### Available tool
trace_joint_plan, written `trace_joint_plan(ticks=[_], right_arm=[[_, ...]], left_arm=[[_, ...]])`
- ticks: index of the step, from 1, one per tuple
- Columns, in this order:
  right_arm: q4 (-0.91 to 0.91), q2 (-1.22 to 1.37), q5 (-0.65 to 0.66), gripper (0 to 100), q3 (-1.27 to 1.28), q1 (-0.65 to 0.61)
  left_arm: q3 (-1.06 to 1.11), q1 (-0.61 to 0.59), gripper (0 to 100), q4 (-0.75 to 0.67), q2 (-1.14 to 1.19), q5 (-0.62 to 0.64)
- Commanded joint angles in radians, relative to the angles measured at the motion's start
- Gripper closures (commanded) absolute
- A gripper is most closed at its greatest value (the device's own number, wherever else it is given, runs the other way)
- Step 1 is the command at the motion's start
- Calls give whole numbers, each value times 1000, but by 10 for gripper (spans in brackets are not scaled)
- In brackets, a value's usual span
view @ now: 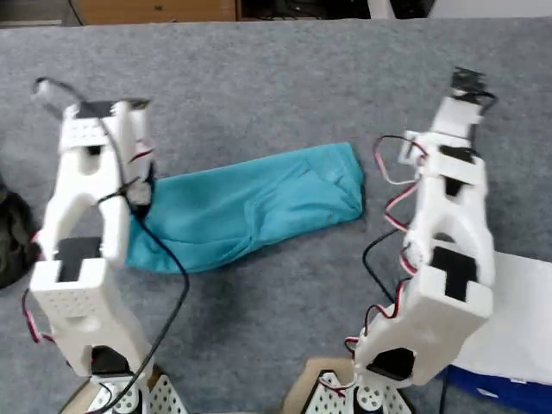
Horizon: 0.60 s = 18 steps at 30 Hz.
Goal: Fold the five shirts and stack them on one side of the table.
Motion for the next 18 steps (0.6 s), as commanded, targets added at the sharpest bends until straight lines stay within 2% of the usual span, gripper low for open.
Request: trace_joint_plan(ticks=[1,6,10,18], right_arm=[[-89,-74,-8,994,-33,84],[-150,-41,-6,994,-47,157],[-126,28,-14,994,-134,205],[-9,108,-14,994,-265,213]], left_arm=[[-173,141,981,57,-2,49],[-316,347,981,51,1,129],[-425,505,981,51,45,140],[-752,649,981,51,303,161]])
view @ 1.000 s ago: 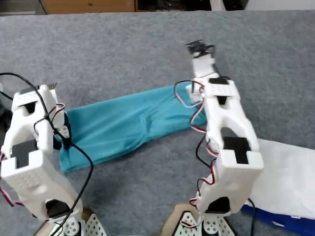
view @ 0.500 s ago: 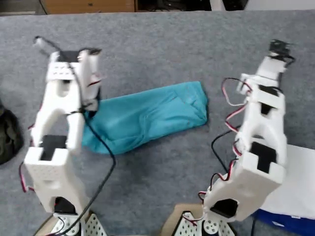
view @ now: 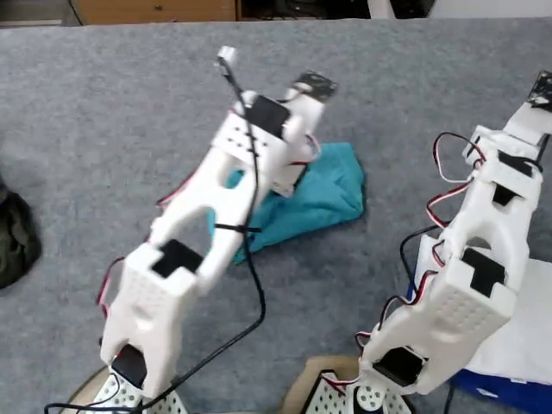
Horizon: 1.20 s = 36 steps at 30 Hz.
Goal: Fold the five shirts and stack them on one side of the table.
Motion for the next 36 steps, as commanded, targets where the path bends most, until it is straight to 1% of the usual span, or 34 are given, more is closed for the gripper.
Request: trace_joint_plan(ticks=[1,6,10,14,20,23,36], right_arm=[[15,2,-9,994,-68,21],[15,5,-9,994,-68,19],[15,5,-9,994,-70,16],[15,5,-9,994,-70,15],[15,5,-9,994,-70,15],[14,5,-9,994,-70,15],[14,7,-9,994,-70,12]], left_arm=[[-204,38,981,5,84,49],[-456,74,981,5,259,143],[-646,115,981,5,367,180],[-767,153,981,-11,458,190],[-783,160,981,-109,507,239],[-783,160,981,-133,507,247],[-786,175,978,-135,507,245]])
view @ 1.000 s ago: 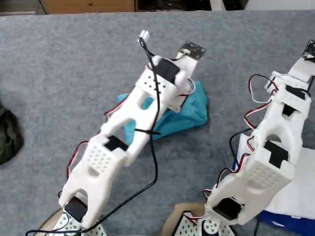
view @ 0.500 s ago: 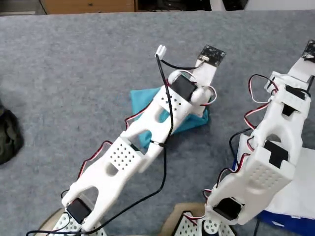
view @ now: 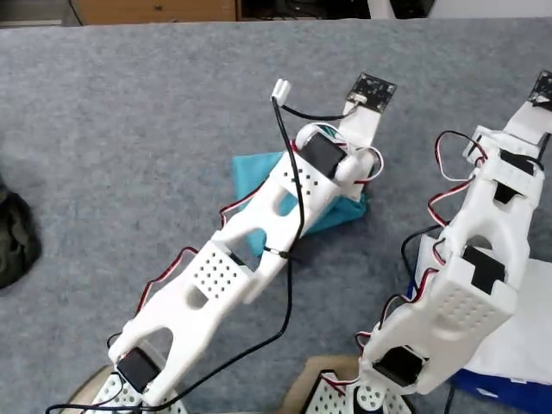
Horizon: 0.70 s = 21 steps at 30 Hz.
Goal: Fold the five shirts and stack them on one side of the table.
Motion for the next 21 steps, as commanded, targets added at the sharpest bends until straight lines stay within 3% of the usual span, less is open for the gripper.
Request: trace_joint_plan(ticks=[1,6,9,12,16,21], right_arm=[[2,-7,-9,994,-56,12],[2,-7,-9,994,-56,12],[3,-8,-6,994,-56,1],[3,-12,-3,994,-53,-12],[32,-12,-2,994,-59,-15],[63,-15,75,994,-68,-56]], left_arm=[[-54,14,978,-17,-18,8],[-49,15,974,-11,-18,2],[-54,25,840,12,-24,-40],[-58,2,737,11,-25,31],[-141,-110,766,21,-28,54],[-121,-345,944,60,-131,60]])
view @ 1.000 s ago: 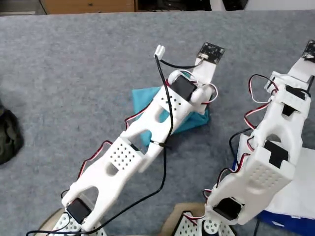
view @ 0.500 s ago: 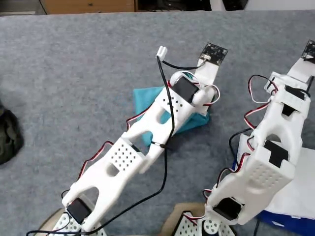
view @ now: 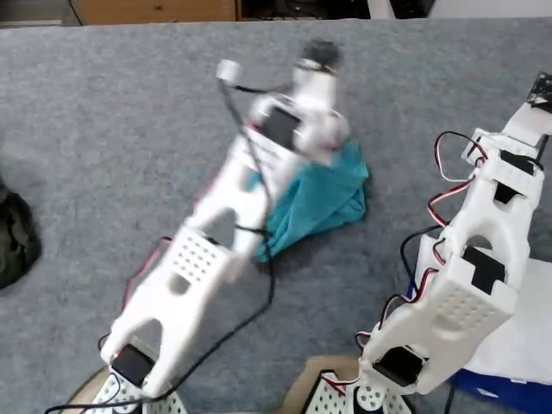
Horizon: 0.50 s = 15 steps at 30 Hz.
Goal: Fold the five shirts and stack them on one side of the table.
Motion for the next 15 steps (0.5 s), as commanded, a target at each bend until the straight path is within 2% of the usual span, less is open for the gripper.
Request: trace_joint_plan(ticks=[1,8,15], right_arm=[[69,-15,89,994,-91,-74],[631,4,371,994,-447,-361],[1079,163,572,994,-874,-676]], left_arm=[[-35,-175,986,35,-94,12],[-44,-417,981,130,28,68],[-23,-603,981,101,104,66]])
